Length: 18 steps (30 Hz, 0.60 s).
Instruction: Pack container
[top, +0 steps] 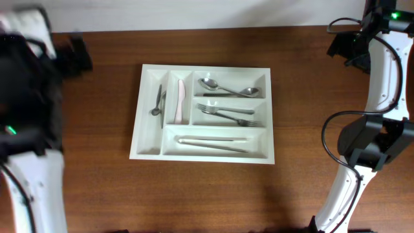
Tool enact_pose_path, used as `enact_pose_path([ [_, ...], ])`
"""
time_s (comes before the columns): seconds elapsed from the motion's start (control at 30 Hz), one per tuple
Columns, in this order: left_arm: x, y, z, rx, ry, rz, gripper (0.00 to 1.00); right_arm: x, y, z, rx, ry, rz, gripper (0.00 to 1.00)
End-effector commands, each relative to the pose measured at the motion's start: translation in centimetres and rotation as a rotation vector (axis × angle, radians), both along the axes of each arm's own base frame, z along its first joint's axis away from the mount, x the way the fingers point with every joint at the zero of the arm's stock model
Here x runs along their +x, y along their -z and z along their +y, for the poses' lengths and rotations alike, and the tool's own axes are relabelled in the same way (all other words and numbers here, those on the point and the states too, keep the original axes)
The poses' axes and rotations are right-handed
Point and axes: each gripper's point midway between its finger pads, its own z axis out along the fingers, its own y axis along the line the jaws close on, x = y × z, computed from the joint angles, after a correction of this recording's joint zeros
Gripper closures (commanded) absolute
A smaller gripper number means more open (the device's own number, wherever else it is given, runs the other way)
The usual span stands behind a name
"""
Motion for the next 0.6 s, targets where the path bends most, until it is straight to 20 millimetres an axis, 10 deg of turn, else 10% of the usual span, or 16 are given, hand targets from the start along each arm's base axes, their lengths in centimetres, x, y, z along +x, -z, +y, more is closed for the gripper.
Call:
enact_pose_path([
  [0.0,-4.5,3.8,-1.5,0.032,0.045,-0.033,0.01,-0.1,-1.3,0.3,-0.006,0.0,-0.026,0.01],
  [0.3,-12.5,12.0,-4.8,0.055,0.11,-0.164,0.01,-0.1,-1.3,0.3,-0.006,0.0,-0.026,0.01],
  [0.57,-14.2,17.4,-7.1,0.054,0.188,-0.202,0.01,-0.1,-1.3,0.3,-0.006,0.0,-0.026,0.01],
])
